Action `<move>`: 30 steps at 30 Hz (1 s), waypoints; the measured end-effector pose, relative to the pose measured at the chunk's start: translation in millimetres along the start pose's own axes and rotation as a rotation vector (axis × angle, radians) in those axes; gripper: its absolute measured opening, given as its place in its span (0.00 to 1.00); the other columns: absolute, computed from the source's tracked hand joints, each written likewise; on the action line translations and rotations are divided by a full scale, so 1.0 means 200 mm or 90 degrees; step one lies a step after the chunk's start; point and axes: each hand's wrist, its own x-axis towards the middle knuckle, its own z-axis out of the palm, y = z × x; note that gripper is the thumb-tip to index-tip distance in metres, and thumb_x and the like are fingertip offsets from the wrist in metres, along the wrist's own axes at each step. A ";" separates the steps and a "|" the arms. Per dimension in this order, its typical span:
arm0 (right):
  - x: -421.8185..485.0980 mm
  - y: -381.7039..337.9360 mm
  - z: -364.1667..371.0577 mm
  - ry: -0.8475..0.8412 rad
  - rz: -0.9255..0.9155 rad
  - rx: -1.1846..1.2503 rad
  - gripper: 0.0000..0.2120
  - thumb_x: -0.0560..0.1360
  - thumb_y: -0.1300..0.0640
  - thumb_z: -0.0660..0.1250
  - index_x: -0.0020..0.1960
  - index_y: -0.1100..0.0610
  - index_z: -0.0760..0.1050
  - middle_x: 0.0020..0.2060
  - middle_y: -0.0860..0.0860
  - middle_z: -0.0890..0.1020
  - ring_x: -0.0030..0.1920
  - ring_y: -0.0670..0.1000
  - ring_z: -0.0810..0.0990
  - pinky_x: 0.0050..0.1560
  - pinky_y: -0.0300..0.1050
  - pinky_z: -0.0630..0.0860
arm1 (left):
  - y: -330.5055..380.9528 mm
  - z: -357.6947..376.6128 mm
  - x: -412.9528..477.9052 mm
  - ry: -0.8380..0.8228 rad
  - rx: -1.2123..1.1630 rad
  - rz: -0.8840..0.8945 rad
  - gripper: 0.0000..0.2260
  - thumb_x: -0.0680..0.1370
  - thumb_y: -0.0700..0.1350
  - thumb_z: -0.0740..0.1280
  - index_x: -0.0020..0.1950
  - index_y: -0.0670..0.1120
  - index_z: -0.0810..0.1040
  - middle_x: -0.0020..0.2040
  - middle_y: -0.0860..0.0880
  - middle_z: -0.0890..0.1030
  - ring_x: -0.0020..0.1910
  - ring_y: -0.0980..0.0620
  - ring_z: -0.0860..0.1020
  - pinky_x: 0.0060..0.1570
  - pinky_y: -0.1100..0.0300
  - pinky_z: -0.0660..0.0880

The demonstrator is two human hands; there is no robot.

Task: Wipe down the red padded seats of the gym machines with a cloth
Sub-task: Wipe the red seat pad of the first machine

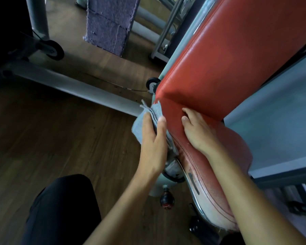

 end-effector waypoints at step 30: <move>-0.43 0.34 -0.10 0.068 -0.093 0.085 0.19 0.82 0.48 0.56 0.72 0.48 0.70 0.73 0.47 0.69 0.73 0.49 0.67 0.74 0.55 0.62 | 0.03 0.35 -0.92 -0.062 0.091 -0.111 0.32 0.80 0.63 0.55 0.79 0.65 0.41 0.76 0.73 0.49 0.71 0.77 0.56 0.69 0.71 0.64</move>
